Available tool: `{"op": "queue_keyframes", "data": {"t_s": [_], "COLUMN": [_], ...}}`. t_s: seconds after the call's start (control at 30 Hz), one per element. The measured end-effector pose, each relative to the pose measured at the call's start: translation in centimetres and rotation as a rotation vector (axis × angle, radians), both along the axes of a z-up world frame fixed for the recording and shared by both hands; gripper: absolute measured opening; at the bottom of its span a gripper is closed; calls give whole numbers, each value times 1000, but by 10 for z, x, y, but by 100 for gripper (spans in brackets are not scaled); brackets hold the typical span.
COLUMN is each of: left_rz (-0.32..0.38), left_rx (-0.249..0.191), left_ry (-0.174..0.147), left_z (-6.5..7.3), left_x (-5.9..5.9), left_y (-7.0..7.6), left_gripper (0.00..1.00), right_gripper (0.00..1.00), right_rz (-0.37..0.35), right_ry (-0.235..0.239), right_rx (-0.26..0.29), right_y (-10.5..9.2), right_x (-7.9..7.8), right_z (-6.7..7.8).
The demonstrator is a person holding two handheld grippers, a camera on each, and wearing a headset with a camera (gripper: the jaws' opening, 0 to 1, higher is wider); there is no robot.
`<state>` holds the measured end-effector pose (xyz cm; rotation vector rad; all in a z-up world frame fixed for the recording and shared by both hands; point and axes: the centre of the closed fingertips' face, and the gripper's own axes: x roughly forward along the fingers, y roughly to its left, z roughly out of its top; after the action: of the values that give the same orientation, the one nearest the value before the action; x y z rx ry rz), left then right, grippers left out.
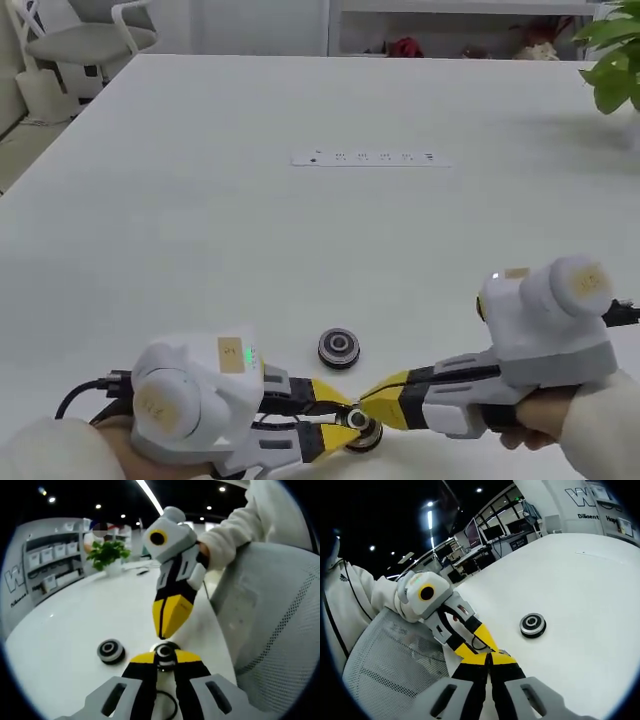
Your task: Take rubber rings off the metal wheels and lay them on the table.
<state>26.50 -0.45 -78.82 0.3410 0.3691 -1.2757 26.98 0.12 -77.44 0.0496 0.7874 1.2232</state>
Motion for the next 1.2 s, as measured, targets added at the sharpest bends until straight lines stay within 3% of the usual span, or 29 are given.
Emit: {"op": "queue_keyframes", "data": {"t_s": [0.13, 0.43, 0.57, 0.77, 1.2], "left_rz": [0, 2, 2, 3, 4], "left_rx": [0, 0, 0, 0, -2], "left_ry": [0, 0, 0, 0, 2], "left_z": [0, 0, 0, 0, 0], "left_x": [0, 0, 0, 0, 0], "left_y": [0, 0, 0, 0, 0], "left_gripper": [13, 13, 13, 13, 13], "right_gripper": [0, 2, 13, 23, 15], "right_rz": [21, 90, 111, 119, 174], "right_ry": [-74, -111, -130, -164, -227], "right_rx": [-108, -155, -156, -155, -153], "right_y": [-18, -23, -20, -16, -13], "right_x": [4, -3, -5, -4, -9], "right_z": [-18, -28, -30, -31, -33]}}
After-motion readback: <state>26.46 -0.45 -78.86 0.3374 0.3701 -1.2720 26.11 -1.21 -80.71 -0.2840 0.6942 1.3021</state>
